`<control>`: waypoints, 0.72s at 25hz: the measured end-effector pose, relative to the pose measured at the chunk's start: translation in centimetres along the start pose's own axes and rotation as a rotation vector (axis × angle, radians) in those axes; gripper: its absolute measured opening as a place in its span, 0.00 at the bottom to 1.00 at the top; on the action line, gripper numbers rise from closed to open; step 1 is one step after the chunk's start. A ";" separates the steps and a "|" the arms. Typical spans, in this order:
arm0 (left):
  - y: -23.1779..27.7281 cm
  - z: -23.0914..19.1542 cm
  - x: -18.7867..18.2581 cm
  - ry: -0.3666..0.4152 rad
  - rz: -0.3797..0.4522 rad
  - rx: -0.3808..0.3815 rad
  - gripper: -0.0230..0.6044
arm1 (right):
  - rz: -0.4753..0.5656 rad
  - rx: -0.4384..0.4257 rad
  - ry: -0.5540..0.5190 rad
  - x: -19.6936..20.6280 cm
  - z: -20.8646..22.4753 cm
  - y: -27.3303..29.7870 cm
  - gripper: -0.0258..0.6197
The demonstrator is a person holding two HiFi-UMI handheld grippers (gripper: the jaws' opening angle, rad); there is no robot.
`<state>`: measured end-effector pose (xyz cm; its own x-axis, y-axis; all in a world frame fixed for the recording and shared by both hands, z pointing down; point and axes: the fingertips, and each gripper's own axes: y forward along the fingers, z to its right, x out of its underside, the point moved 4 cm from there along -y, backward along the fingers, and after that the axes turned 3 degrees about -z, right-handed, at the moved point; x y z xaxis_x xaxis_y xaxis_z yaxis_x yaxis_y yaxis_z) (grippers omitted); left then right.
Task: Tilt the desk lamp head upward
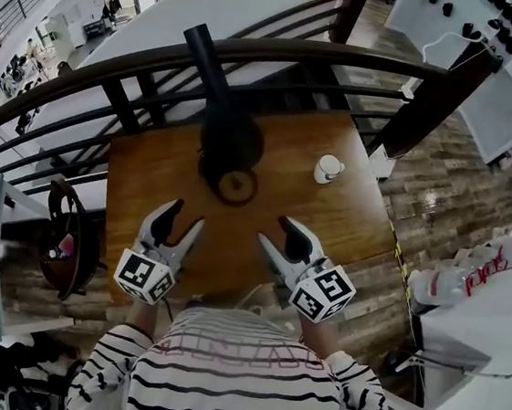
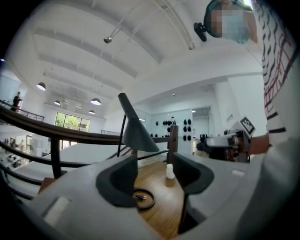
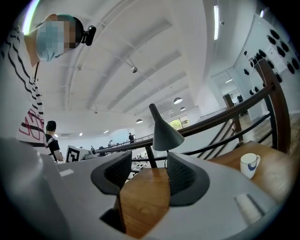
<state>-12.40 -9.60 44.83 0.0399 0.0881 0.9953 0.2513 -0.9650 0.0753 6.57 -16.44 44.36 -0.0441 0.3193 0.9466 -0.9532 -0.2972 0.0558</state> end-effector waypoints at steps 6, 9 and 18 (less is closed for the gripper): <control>1.2 -5.5 -1.6 0.035 0.003 0.047 0.39 | 0.005 0.030 0.025 -0.1 0.0 4.9 0.38; 2.4 -8.6 -2.3 0.079 -0.013 0.084 0.39 | 0.003 0.044 0.044 0.1 0.3 7.7 0.38; 7.8 -15.7 -2.1 0.189 -0.051 0.205 0.39 | -0.002 0.078 0.105 0.6 2.2 13.4 0.38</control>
<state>-25.67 -21.21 44.28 -0.1538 0.0687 0.9857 0.4397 -0.8886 0.1305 -5.57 -22.21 46.38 -0.0769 0.4110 0.9084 -0.9275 -0.3638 0.0861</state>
